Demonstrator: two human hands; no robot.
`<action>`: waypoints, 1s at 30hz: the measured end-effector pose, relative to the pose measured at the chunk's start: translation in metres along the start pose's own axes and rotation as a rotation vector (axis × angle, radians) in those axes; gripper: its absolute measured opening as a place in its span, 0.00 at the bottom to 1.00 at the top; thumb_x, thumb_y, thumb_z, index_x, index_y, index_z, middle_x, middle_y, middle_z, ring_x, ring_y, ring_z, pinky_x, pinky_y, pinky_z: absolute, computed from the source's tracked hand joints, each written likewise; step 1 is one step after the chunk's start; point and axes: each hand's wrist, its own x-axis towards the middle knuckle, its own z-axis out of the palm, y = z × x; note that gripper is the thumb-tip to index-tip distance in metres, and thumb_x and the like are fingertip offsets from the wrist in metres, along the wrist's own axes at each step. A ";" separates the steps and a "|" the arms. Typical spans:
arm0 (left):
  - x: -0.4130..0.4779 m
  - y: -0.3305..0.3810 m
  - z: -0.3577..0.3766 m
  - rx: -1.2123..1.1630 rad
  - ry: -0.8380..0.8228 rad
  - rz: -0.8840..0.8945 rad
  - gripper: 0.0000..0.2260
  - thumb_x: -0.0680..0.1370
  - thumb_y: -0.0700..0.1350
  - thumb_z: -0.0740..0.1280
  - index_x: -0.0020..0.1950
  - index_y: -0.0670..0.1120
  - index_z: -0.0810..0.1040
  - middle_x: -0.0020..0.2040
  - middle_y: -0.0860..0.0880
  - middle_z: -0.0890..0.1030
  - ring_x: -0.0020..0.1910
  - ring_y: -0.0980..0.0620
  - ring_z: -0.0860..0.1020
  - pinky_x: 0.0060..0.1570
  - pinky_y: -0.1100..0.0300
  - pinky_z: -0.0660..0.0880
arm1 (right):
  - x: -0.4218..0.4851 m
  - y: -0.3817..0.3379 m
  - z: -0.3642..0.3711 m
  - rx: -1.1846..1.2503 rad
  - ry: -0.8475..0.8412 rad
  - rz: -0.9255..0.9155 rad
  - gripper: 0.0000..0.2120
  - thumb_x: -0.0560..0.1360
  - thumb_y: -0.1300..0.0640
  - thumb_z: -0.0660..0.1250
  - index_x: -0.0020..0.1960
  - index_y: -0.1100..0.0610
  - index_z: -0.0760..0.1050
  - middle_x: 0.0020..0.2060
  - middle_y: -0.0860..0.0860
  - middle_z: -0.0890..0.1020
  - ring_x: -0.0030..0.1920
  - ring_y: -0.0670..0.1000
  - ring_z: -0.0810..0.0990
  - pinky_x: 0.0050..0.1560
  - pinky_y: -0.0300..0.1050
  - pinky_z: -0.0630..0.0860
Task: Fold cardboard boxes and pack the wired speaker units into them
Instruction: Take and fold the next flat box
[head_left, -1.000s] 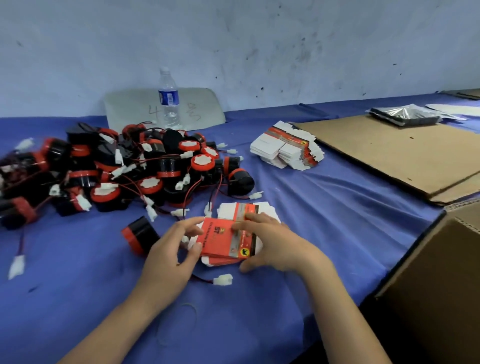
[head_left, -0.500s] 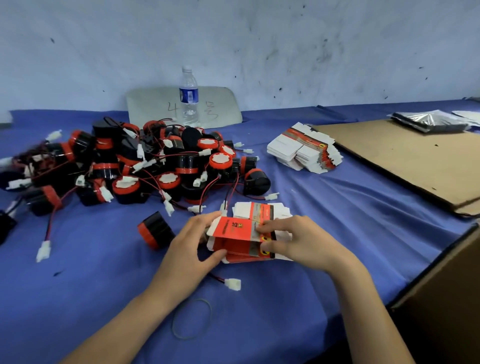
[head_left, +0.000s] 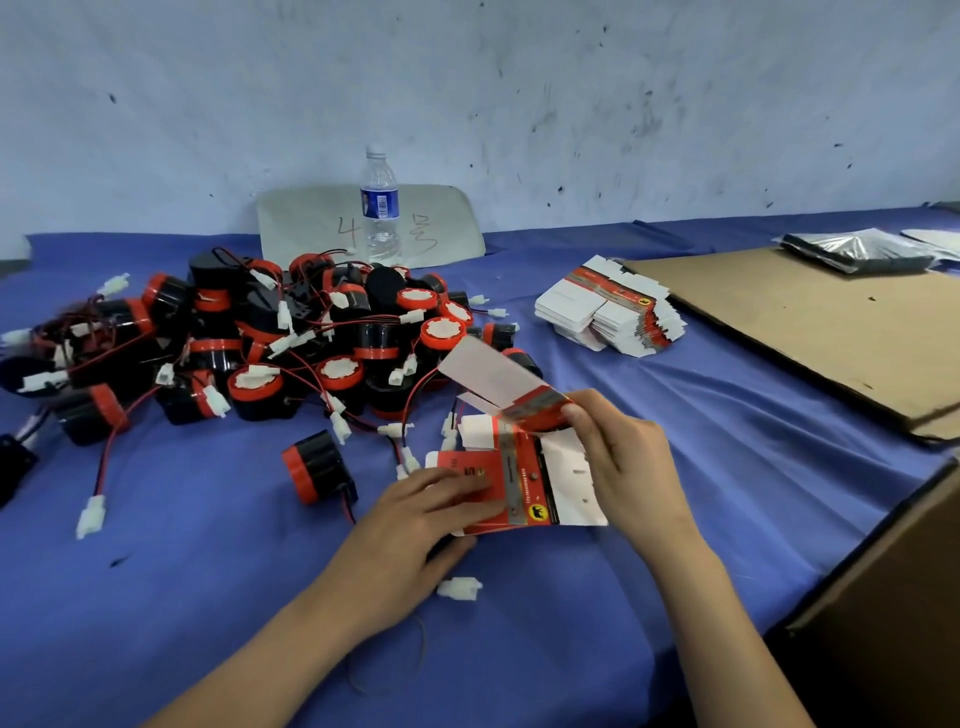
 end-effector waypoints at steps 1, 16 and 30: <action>0.001 0.000 0.000 0.000 -0.006 0.005 0.18 0.77 0.42 0.70 0.66 0.54 0.77 0.65 0.55 0.76 0.65 0.51 0.72 0.64 0.53 0.71 | 0.000 -0.001 0.000 0.041 0.025 0.020 0.17 0.81 0.47 0.53 0.49 0.55 0.77 0.28 0.39 0.74 0.30 0.47 0.69 0.36 0.48 0.72; 0.002 0.003 -0.003 -0.015 0.015 0.000 0.16 0.76 0.40 0.70 0.62 0.53 0.80 0.63 0.55 0.78 0.60 0.55 0.70 0.60 0.59 0.70 | 0.004 -0.009 -0.051 0.073 0.029 0.315 0.12 0.80 0.55 0.62 0.41 0.57 0.79 0.28 0.52 0.80 0.26 0.51 0.75 0.25 0.44 0.69; -0.006 0.008 -0.003 -0.692 0.344 -0.249 0.26 0.77 0.68 0.56 0.55 0.48 0.78 0.48 0.50 0.83 0.46 0.51 0.80 0.46 0.56 0.77 | -0.001 -0.020 -0.002 0.476 -0.108 0.476 0.06 0.79 0.56 0.63 0.44 0.54 0.75 0.34 0.46 0.80 0.32 0.47 0.75 0.34 0.42 0.72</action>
